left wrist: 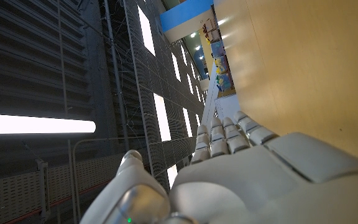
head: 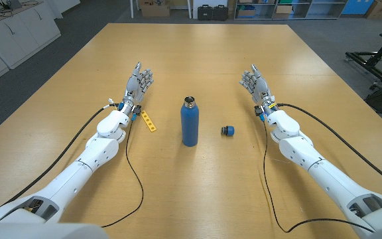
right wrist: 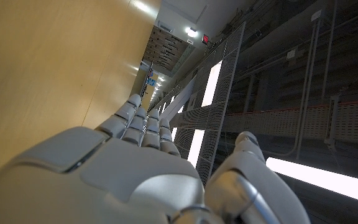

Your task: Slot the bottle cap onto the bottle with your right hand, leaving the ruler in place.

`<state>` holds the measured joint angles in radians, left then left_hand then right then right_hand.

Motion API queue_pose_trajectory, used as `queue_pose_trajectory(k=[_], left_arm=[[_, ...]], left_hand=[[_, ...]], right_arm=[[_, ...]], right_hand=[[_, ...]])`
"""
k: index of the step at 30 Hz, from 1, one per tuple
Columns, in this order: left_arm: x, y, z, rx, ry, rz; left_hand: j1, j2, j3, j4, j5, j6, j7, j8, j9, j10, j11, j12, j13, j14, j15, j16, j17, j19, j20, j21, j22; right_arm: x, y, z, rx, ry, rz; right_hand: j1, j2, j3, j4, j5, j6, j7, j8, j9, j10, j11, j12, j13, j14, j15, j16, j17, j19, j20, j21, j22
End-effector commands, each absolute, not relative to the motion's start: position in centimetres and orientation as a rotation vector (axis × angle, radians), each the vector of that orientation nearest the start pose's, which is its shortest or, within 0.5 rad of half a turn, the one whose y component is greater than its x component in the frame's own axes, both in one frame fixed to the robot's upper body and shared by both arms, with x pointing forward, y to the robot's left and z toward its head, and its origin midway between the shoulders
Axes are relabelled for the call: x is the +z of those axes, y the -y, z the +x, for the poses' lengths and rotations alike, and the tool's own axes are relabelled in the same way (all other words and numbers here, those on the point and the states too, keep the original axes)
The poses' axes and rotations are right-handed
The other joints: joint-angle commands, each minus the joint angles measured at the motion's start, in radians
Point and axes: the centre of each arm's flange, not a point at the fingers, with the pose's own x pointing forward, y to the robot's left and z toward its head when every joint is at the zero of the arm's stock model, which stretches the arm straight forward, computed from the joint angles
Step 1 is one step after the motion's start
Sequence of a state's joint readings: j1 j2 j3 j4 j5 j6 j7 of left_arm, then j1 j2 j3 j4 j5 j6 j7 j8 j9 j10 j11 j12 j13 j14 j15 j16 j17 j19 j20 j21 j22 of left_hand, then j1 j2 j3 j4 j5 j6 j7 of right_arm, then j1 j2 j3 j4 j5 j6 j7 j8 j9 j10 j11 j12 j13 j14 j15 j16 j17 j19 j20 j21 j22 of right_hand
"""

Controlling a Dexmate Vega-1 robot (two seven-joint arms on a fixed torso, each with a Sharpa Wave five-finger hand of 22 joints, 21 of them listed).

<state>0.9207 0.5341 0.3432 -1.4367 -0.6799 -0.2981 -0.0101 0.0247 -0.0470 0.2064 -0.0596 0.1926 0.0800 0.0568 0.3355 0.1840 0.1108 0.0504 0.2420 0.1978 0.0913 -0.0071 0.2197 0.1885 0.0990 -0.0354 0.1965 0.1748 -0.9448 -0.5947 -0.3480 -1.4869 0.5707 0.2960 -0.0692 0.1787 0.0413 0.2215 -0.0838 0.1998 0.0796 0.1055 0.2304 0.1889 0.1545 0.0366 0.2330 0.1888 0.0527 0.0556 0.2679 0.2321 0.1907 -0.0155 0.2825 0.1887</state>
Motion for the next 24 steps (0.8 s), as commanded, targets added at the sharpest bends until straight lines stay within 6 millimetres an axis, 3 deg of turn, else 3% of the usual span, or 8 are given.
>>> queue_pose_trajectory(k=[1, 7, 13, 18, 24], left_arm=[[-2.4, -27.3, 62.3, -0.223, 0.626, -0.112], [-2.1, -27.0, 61.8, -0.262, 0.618, -0.084], [-1.1, -27.1, 62.1, -0.292, 0.617, -0.050], [-1.1, -27.1, 62.6, -0.316, 0.615, -0.061], [-1.3, -27.0, 63.0, -0.330, 0.612, -0.064]], left_hand=[[0.006, 0.007, 0.008, 0.000, 0.006, 0.025, -0.003, 0.008, 0.004, 0.029, -0.005, 0.010, 0.001, 0.025, -0.007, 0.009, 0.001, 0.024, -0.035, 0.011, 0.003], [0.008, 0.009, 0.009, -0.001, 0.006, 0.033, -0.005, 0.008, 0.004, 0.041, -0.004, 0.012, 0.001, 0.033, -0.010, 0.010, 0.001, 0.035, -0.038, 0.014, 0.003], [0.009, 0.011, 0.009, -0.002, 0.006, 0.034, -0.007, 0.006, 0.004, 0.039, -0.002, 0.010, 0.001, 0.027, -0.012, 0.006, 0.001, 0.030, -0.038, 0.011, 0.003], [0.009, 0.011, 0.009, -0.002, 0.006, 0.034, -0.007, 0.005, 0.004, 0.038, 0.000, 0.008, 0.001, 0.025, -0.012, 0.004, 0.001, 0.027, -0.036, 0.009, 0.003], [0.010, 0.012, 0.010, -0.002, 0.006, 0.036, -0.007, 0.004, 0.004, 0.041, -0.001, 0.008, 0.001, 0.025, -0.013, 0.003, 0.001, 0.024, -0.035, 0.007, 0.003]], right_arm=[[-2.4, 29.8, 58.4, 0.174, 0.675, -0.112], [-2.9, 29.8, 55.3, 0.144, 0.686, -0.188], [-4.1, 29.7, 52.5, 0.109, 0.691, -0.262], [-4.7, 29.7, 50.9, 0.093, 0.684, -0.320], [-4.7, 29.2, 49.2, 0.064, 0.687, -0.404]], right_hand=[[0.020, 0.003, 0.009, -0.005, -0.006, 0.026, -0.008, 0.010, 0.002, 0.028, -0.014, 0.009, 0.002, 0.023, -0.001, 0.014, 0.001, 0.022, 0.005, 0.008, 0.005], [0.032, 0.009, 0.014, -0.012, -0.009, 0.041, -0.016, 0.013, 0.003, 0.043, -0.019, 0.013, 0.003, 0.032, 0.001, 0.017, 0.001, 0.031, 0.009, 0.010, 0.006], [0.074, 0.032, 0.033, -0.033, -0.013, 0.097, -0.027, 0.028, 0.006, 0.098, -0.037, 0.029, 0.007, 0.052, 0.003, 0.023, 0.001, 0.043, 0.014, 0.008, 0.007], [0.095, 0.039, 0.041, -0.045, -0.014, 0.130, -0.035, 0.038, 0.010, 0.130, -0.041, 0.039, 0.011, 0.057, 0.003, 0.023, 0.001, 0.039, 0.022, 0.003, 0.007], [0.123, 0.046, 0.052, -0.058, -0.012, 0.126, -0.046, 0.035, 0.012, 0.127, -0.058, 0.037, 0.013, 0.053, 0.003, 0.020, 0.000, 0.027, 0.030, -0.004, 0.007]])
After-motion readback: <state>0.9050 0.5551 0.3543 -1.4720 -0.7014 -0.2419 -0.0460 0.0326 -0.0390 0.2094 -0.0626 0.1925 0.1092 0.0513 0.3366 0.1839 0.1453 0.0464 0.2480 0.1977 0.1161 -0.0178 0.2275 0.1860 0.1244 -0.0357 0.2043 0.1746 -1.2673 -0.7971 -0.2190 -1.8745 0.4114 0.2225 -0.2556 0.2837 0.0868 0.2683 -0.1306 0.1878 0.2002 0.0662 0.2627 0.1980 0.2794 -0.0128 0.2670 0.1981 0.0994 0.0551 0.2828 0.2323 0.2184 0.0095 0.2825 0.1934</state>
